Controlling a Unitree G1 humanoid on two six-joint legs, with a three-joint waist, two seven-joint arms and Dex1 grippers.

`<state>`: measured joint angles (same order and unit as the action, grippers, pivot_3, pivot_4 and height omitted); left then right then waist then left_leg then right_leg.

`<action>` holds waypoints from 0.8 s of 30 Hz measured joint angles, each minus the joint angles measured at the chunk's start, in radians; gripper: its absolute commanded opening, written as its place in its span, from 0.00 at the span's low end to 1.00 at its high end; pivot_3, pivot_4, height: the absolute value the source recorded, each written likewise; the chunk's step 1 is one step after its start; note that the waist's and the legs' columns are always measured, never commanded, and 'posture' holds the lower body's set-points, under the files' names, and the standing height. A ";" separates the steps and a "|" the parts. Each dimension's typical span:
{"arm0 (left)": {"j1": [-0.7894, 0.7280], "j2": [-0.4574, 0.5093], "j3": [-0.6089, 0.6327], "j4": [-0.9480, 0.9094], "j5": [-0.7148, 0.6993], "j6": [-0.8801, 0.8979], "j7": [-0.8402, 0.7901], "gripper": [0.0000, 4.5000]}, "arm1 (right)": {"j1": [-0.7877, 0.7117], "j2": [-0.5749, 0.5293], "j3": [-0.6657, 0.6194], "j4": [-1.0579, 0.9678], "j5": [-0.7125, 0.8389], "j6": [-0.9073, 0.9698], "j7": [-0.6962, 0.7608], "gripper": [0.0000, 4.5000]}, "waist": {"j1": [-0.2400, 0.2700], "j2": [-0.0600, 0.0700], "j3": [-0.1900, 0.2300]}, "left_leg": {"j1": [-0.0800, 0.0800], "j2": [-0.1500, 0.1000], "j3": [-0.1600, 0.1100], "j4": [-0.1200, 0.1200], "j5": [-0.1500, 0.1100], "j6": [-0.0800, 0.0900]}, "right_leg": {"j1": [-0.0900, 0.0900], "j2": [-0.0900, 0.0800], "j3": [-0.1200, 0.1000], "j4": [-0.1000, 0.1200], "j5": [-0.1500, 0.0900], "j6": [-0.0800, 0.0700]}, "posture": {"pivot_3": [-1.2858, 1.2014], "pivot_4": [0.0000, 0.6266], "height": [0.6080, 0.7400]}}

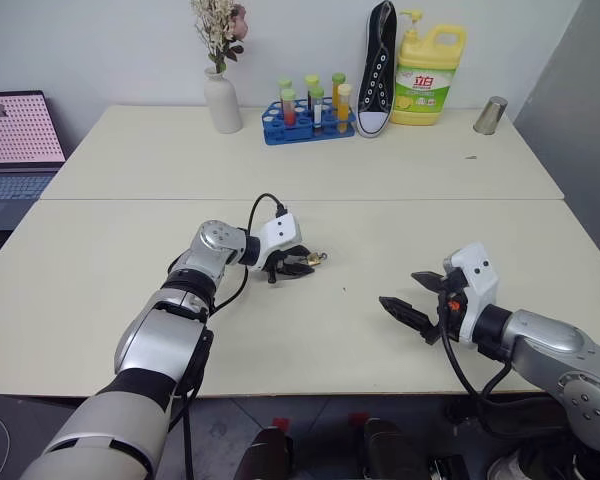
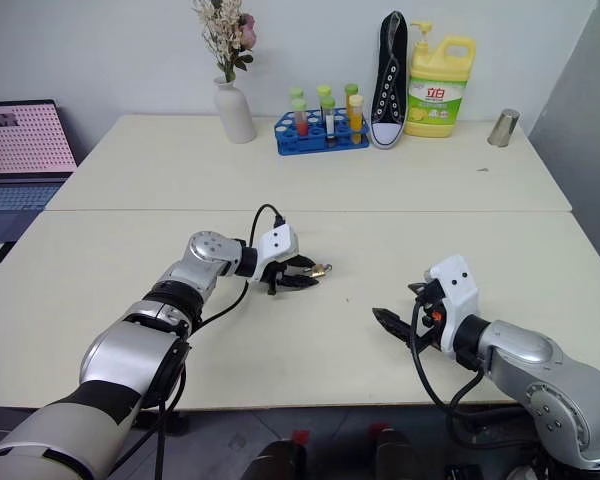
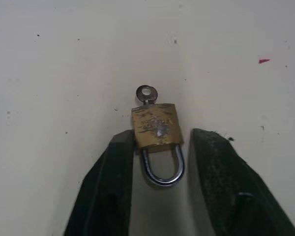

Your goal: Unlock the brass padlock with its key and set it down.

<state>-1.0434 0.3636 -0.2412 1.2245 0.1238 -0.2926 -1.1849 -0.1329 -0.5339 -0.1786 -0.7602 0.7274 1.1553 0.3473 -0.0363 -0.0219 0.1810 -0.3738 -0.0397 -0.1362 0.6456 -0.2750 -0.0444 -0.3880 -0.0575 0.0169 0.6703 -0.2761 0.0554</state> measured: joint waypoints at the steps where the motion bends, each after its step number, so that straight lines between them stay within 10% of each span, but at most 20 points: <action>1: 0.000 0.000 -0.002 0.000 0.004 0.000 0.003 0.21 | 0.000 0.000 0.000 0.000 0.001 0.000 -0.001 1.00 | 0.000 0.000 0.000 | 0.000 0.000 0.000 0.000 0.000 0.000 | 0.000 0.000 0.000 0.001 0.000 0.000 | 0.52 0.24 1.00; 14: 0.164 0.048 -0.001 -0.206 -0.010 -0.149 -0.012 0.21 | 0.011 -0.057 0.042 0.001 -0.029 -0.089 0.037 1.00 | 0.001 0.002 -0.003 | 0.006 0.000 0.001 -0.001 0.000 0.000 | 0.003 0.000 0.003 0.003 -0.001 0.000 | 0.52 0.24 1.00; 24: 0.480 0.270 0.054 -0.765 -0.174 0.289 -0.196 0.21 | 0.028 -0.083 0.067 0.001 -0.001 -0.107 0.096 1.00 | -0.020 0.002 -0.003 | 0.007 0.003 0.001 -0.002 0.000 0.000 | 0.001 0.002 0.004 0.004 -0.001 -0.002 | 0.52 0.24 1.00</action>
<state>-0.5634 0.6339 -0.1868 0.4598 -0.0506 -0.0033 -1.3813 -0.1050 -0.6169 -0.1118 -0.7592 0.7266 1.0482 0.4429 -0.0565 -0.0196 0.1781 -0.3672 -0.0369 -0.1355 0.6437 -0.2751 -0.0442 -0.3868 -0.0555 0.0208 0.6747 -0.2773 0.0537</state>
